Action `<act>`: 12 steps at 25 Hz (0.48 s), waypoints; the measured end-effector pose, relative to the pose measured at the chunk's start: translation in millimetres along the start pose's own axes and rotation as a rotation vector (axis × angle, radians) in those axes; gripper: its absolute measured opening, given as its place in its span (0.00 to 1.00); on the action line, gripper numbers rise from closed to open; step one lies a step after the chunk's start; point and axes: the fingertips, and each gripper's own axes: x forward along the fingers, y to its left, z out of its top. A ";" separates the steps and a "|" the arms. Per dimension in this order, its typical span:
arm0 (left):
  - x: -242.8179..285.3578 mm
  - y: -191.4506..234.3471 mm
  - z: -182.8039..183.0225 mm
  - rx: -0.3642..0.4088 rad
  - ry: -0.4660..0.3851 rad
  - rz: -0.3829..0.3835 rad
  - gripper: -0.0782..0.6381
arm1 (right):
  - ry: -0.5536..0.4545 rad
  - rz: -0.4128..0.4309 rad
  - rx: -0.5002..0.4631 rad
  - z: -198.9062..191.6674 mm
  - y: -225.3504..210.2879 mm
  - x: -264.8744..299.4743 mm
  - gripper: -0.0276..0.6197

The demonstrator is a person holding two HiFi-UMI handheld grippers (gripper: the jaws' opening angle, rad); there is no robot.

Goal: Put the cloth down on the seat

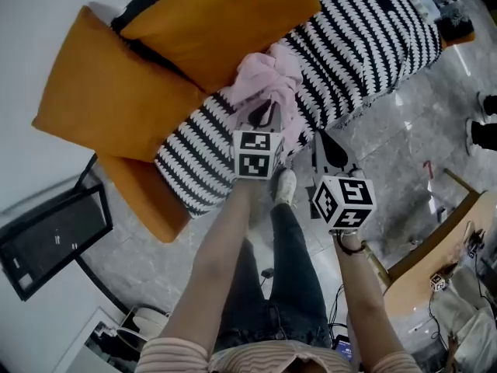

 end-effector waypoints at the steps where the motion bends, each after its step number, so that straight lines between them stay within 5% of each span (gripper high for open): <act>1: -5.0 0.2 4.1 -0.001 -0.011 -0.001 0.16 | -0.011 0.003 0.000 4.1 2.6 -2.7 0.05; 12: -67.4 -5.2 56.6 0.028 -0.151 -0.060 0.12 | -0.115 0.037 -0.023 46.3 32.2 -31.1 0.05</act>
